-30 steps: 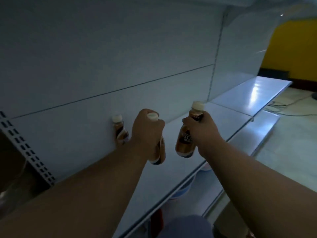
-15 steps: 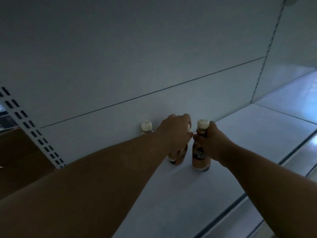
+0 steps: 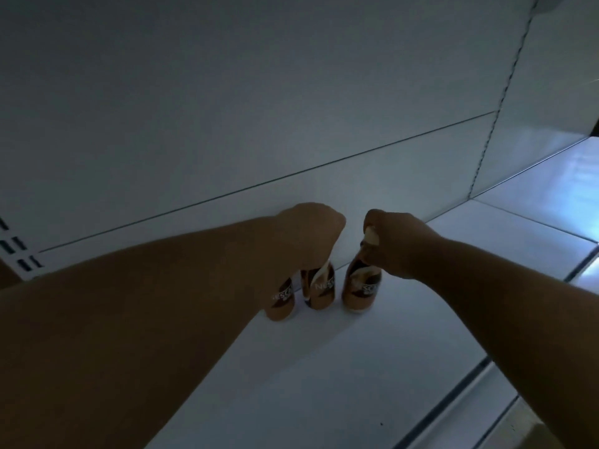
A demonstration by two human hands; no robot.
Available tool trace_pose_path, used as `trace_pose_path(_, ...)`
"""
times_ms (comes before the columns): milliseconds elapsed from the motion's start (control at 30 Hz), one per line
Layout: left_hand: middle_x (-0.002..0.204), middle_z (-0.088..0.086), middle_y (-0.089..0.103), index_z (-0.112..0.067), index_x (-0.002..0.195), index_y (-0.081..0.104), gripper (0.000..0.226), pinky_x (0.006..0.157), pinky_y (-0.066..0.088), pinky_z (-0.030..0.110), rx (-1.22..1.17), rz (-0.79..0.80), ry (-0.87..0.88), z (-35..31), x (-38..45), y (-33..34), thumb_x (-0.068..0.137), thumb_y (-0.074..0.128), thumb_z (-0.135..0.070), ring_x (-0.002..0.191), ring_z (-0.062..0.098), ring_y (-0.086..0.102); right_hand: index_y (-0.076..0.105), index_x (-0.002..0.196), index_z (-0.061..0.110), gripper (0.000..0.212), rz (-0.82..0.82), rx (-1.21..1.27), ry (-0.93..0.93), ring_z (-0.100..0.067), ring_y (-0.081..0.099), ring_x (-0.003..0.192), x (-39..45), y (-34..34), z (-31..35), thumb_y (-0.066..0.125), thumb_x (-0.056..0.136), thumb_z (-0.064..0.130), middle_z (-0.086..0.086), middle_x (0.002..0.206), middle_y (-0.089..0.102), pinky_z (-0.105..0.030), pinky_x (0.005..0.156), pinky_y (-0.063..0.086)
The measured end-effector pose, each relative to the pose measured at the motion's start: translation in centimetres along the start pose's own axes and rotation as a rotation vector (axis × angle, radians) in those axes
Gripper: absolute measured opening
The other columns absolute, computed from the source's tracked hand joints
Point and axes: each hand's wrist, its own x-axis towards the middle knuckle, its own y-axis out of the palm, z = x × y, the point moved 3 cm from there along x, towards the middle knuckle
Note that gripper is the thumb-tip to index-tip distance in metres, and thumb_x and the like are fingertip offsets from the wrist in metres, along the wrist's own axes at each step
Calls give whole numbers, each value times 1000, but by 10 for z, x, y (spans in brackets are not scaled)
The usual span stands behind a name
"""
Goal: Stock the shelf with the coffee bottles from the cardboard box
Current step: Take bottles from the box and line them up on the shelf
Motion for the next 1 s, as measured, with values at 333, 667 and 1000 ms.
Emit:
trace_pose_path(333, 101, 6, 61, -11, 103, 61, 16, 69, 40, 29, 14, -59, -51, 19, 5, 18, 87, 57, -11, 84, 21, 57, 48, 100, 13, 20, -110, -13, -69, -23, 54, 79, 48, 29, 30, 61, 87, 21, -7, 89, 57, -32, 63, 42)
trace_pose_path(667, 109, 5, 56, -14, 109, 53, 24, 79, 40, 30, 83, -254, -64, 14, -2, 17, 86, 58, -16, 99, 22, 53, 41, 111, 14, 36, -107, 92, -26, -25, 58, 79, 52, 33, 31, 67, 86, 20, -5, 83, 55, -34, 63, 46)
trace_pose_path(1000, 109, 6, 53, -14, 105, 49, 25, 80, 38, 33, -39, -266, -16, -47, -54, -12, 83, 58, -22, 99, 24, 49, 41, 133, 11, 49, -200, -3, -12, -29, 59, 99, -57, -41, 9, 61, 89, 18, -12, 104, 61, -34, 76, 47)
